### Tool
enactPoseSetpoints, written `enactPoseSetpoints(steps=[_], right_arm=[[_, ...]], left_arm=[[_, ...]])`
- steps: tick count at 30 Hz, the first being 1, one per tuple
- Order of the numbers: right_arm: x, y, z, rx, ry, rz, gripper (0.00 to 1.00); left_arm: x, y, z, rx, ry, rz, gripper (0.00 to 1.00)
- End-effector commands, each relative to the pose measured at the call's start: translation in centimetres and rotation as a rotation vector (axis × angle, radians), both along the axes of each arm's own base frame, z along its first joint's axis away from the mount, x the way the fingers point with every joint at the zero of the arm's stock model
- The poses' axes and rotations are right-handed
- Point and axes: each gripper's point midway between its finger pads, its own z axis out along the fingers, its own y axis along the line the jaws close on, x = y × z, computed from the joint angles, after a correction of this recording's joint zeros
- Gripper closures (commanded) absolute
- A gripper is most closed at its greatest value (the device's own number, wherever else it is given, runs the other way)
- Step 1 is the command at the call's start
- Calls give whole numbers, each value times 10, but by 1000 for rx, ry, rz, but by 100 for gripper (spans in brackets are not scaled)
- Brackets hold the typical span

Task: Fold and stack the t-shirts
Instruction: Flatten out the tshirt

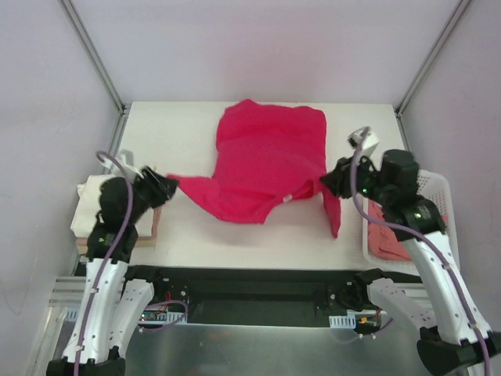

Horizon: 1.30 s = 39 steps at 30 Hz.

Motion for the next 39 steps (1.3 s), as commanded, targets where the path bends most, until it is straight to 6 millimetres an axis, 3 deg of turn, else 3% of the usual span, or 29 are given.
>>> enactPoseSetpoints(steps=[1,2,3,4,8,15,19,20,26,27,29,30,32,33,35,36,38,39], right_arm=[[-56,-7,-129,-67,548,-34,29],[-58,-10,-138,-76,573,-65,9],[-59,-12,-145,-81,588,-75,3],[-59,-13,-146,-82,597,-81,3],[-53,-16,-144,-78,592,-129,3],[-36,-5,-157,-31,637,-177,3],[-20,-8,-176,-93,672,-249,3],[-15,-13,-181,-117,674,-288,3],[5,-13,-220,-182,758,-367,3],[7,-12,-232,-197,785,-371,3],[12,-4,-247,-196,826,-358,3],[13,-2,-253,-196,845,-352,3],[12,5,-267,-210,894,-329,3],[11,7,-271,-222,902,-320,3],[3,14,-282,-267,921,-290,3],[0,15,-284,-285,922,-287,3],[-12,20,-291,-332,928,-275,3],[-23,29,-292,-347,933,-245,3]], left_arm=[[-35,-11,-92,-165,215,17,48],[-37,-5,-103,-171,236,65,32],[-39,-2,-104,-166,233,77,20],[-42,0,-103,-158,227,85,1],[-41,-3,-94,-157,242,72,1],[-27,-19,-108,-177,364,-3,1],[-14,-40,-109,-158,359,-62,1],[-16,-56,-105,-142,349,-116,1],[12,-101,-108,-88,378,-206,1],[17,-109,-125,-66,435,-220,1],[35,-124,-120,-66,419,-245,1],[42,-130,-140,-44,483,-247,1],[62,-140,-138,-36,484,-258,1],[68,-145,-158,-19,544,-259,1],[84,-154,-160,-16,554,-267,0],[87,-158,-178,-5,605,-276,1],[99,-166,-180,-6,608,-284,1],[101,-167,-196,8,646,-282,1]])
